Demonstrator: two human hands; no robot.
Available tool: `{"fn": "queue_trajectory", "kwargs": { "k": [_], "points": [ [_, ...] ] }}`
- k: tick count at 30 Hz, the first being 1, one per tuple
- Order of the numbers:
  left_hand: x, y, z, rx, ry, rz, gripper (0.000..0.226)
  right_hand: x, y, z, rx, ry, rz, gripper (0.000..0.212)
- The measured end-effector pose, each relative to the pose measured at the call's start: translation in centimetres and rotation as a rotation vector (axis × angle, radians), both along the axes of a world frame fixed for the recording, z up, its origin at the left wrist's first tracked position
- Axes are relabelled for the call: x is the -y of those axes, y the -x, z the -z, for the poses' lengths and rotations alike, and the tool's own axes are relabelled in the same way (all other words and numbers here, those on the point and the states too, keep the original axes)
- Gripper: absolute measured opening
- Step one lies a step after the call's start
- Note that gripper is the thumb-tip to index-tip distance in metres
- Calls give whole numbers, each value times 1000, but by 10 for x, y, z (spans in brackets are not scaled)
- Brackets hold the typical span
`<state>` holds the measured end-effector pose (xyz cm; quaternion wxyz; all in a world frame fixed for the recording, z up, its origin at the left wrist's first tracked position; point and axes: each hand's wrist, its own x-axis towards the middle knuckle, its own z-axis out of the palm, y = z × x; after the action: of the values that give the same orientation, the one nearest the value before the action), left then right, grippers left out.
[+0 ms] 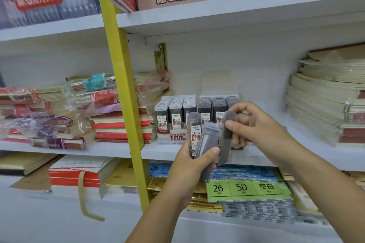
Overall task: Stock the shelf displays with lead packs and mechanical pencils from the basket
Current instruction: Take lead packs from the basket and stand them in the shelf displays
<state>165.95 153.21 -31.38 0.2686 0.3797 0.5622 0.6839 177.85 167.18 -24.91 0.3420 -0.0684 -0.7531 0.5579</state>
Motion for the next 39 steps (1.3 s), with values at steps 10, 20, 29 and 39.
{"fn": "queue_trajectory", "kwargs": {
  "k": [10,20,29,39],
  "points": [
    [6,-2,-6,92,-43,-24,26,-4,-11,-1,55,-126,108,22],
    [8,7,-8,100,-112,-66,34,-6,-23,-20,-205,-444,409,30],
    [-2,22,-4,116,-121,-117,28,-35,-3,-49,88,-844,495,34],
    [-1,24,-2,109,-87,-111,26,-59,26,-47,275,-904,623,25]
  ]
}}
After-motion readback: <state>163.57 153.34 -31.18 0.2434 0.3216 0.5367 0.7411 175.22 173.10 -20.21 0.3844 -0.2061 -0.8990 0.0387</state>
